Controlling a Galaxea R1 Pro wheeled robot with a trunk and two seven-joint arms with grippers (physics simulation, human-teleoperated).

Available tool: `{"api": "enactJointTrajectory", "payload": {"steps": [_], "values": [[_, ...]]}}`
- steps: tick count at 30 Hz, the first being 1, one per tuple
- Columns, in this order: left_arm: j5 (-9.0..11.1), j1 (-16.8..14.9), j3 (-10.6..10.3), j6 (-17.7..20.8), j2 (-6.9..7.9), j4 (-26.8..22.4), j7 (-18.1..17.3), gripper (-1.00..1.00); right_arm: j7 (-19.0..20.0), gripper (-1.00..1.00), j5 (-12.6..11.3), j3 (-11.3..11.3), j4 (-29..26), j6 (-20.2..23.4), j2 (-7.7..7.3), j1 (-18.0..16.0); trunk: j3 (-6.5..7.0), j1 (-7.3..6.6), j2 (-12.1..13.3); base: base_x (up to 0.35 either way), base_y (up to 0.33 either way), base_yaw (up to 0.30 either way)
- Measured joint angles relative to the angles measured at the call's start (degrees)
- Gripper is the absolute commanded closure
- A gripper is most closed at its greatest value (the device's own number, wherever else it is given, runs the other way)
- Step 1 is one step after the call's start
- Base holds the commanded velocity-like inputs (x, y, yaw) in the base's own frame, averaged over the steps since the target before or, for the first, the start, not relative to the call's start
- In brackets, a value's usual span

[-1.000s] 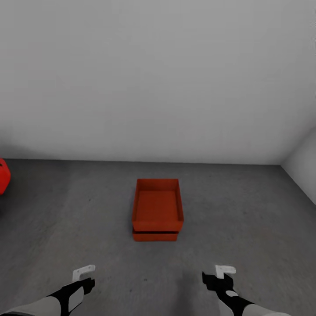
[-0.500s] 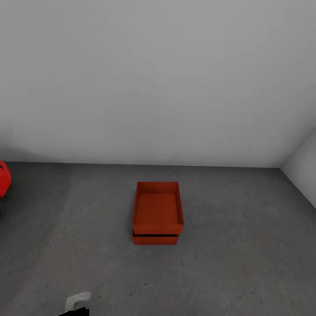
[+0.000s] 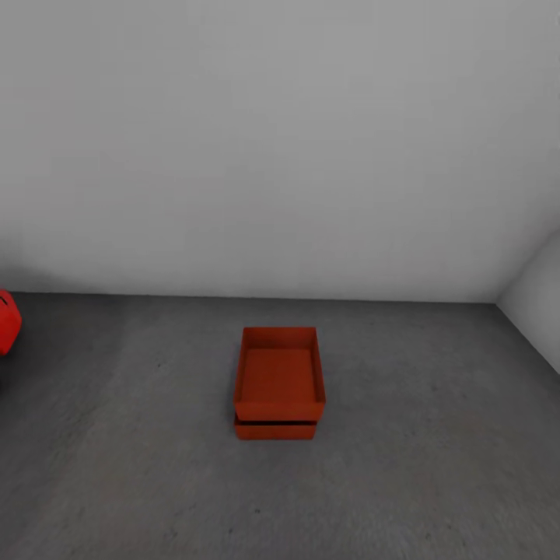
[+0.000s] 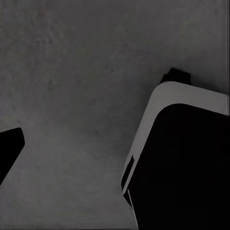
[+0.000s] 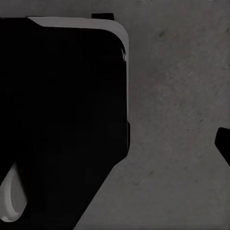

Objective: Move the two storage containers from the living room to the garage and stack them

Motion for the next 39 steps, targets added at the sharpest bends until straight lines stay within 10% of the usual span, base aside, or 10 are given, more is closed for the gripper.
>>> {"api": "enactJointTrajectory", "payload": {"steps": [39], "values": [[-0.6,3.8,-0.1,-0.9,0.01,-0.4,-2.2,-1.0,0.1,-1.0,0.0,-0.1,0.0,-0.2,0.02,0.1,3.66,0.0,0.0,0.0,0.0,0.0]]}}
